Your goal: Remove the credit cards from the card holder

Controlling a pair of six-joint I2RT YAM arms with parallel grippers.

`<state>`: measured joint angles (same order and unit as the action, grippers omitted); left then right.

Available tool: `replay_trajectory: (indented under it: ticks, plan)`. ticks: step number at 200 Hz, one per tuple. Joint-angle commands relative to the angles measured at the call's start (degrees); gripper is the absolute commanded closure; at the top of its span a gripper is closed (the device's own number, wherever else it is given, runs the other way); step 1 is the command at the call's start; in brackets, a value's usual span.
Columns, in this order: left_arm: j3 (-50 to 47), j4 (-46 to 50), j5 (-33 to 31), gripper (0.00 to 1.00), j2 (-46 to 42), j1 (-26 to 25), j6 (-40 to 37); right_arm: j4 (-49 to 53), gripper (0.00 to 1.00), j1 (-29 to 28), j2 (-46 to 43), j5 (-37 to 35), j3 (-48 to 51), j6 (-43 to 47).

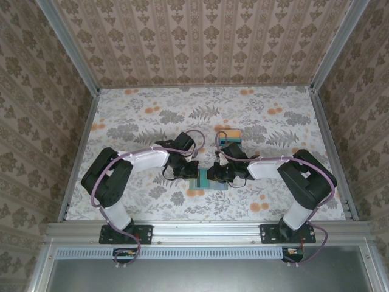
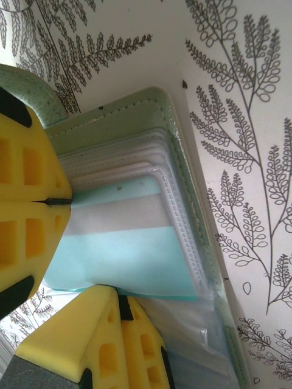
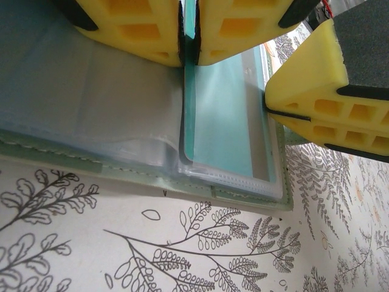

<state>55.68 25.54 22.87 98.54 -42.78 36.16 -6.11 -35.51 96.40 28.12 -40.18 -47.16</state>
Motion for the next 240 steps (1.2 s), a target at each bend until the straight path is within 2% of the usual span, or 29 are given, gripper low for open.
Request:
replay_trajectory:
  ticks: [1,33,45,118,201,214,240]
  plan:
    - [-1.4,1.7,-0.3,0.99,1.7,-0.6,-0.5,-0.6,0.84,-0.6,1.7,1.2,-0.6,-0.6]
    - [-1.3,1.9,-0.4,1.00,1.8,-0.7,-0.5,-0.6,0.92,-0.6,1.3,1.1,-0.3,-0.7]
    - [-1.3,2.1,-0.7,1.00,1.9,-0.7,-0.5,-0.3,1.00,-0.6,0.9,0.6,0.0,-0.6]
    - [-2.1,3.6,-2.5,1.00,1.8,0.2,-0.1,1.4,1.00,1.2,-4.7,-2.8,4.0,-0.7]
    - [-2.2,3.0,-1.9,1.00,1.5,0.5,-0.3,1.7,1.00,1.7,-5.3,-3.0,4.5,-0.5]
    - [-2.2,2.8,-1.6,1.00,1.5,0.4,-0.4,0.9,0.89,1.7,-5.1,-2.4,4.3,-0.6]
    - [-2.0,2.5,-1.2,1.00,1.6,0.2,-0.5,-2.5,0.82,1.5,-3.6,-0.4,4.2,-1.6]
